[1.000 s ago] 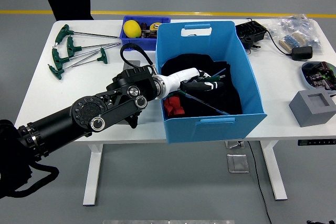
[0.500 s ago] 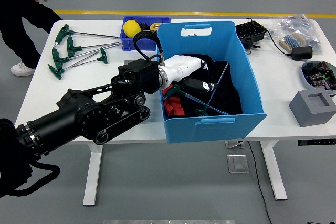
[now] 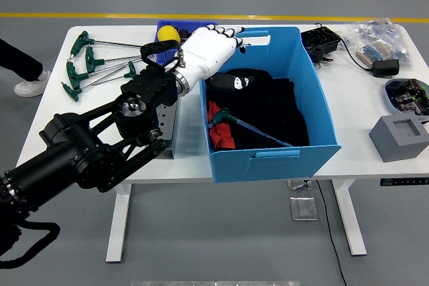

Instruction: Lift tool from toolbox,place it in box,lift tool from toolbox,place it in box

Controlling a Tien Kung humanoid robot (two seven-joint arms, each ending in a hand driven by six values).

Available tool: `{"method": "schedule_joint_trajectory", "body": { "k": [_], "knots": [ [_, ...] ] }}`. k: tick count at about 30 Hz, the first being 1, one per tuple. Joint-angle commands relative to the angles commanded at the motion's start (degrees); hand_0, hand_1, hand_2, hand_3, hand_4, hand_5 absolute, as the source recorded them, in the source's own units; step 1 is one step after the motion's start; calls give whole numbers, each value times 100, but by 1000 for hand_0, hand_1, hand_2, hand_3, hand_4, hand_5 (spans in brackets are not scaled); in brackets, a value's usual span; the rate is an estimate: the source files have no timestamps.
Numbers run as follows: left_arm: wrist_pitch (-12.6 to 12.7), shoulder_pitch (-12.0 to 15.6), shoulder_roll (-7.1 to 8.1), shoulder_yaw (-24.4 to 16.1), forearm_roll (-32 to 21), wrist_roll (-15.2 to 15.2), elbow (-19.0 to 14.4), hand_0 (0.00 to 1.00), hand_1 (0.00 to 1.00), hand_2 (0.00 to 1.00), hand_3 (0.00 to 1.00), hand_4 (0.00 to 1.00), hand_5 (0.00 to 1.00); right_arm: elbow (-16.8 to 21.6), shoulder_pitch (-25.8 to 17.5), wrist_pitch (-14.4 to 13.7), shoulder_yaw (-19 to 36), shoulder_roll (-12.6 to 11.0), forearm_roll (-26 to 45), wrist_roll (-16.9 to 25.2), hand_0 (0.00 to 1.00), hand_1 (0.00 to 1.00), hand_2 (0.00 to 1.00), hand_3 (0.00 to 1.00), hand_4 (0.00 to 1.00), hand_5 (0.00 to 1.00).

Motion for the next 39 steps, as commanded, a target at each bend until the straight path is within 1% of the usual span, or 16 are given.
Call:
{"method": "schedule_joint_trajectory", "body": {
  "k": [2,3,5,8,10,12,16,19,21,24,28,32,33,35,38,39],
  "knots": [
    [79,222,152,-363,-75,-7,-161,726,780,914,700,805,649,-5,-10,-7,-7,6,10,6,652,601,674,537,786,598],
    [148,376,231,-594,-144,-6,-254,697,750,854,690,794,636,-7,-15,-6,2,10,8,5,652,600,674,537,786,598],
    [369,746,365,-1055,-387,-75,-431,697,750,854,690,794,636,-10,-13,-12,-12,12,33,11,652,600,674,537,786,598],
    [568,1194,437,-1589,-556,-173,-530,697,750,854,690,794,636,-17,-21,-21,-9,22,56,13,652,600,674,537,786,598],
    [793,1536,414,-1974,-533,-232,-530,709,759,850,696,777,619,-20,-33,-18,4,31,38,13,649,601,673,536,786,597],
    [991,1741,353,-2208,-520,-263,-491,709,759,850,696,777,619,-24,-41,-17,24,39,20,11,649,601,673,536,786,597],
    [1370,2136,84,-2551,-596,-400,-288,745,784,863,700,776,612,-26,-45,-12,50,61,-40,5,644,602,673,536,786,598],
    [1593,2344,-91,-2617,-609,-472,-105,745,784,863,700,776,612,-26,-46,-7,65,72,-73,1,644,602,673,536,786,598],
    [1763,2440,-167,-2578,-695,-494,3,780,818,891,724,788,605,-26,-48,-4,65,73,-81,1,644,602,673,536,785,598],
    [1983,2596,-275,-2486,-770,-561,166,780,818,891,724,788,605,-28,-57,0,73,78,-95,1,644,602,673,536,785,598],
    [1974,2763,-400,-2520,-846,-587,316,760,816,890,750,809,603,-31,-65,-6,73,86,-96,2,644,602,673,536,785,598],
    [1925,2872,-445,-2503,-834,-546,423,760,816,890,750,809,603,-34,-68,-8,64,85,-71,6,644,602,673,536,785,598],
    [1930,2878,-444,-2468,-831,-540,452,763,820,903,787,833,601,-35,-69,-9,68,86,-75,6,643,601,673,535,785,599],
    [1962,2876,-438,-2358,-825,-543,518,763,820,903,787,833,601,-37,-71,-6,79,89,-92,5,643,601,673,535,785,599],
    [2205,2833,-433,-2108,-742,-640,693,763,820,903,787,833,601,-36,-71,-3,89,94,-117,3,643,601,673,535,785,599],
    [2256,2818,-436,-2046,-728,-663,741,760,818,893,870,951,623,-35,-70,-1,90,94,-123,3,646,601,672,534,782,598]
  ]
}}
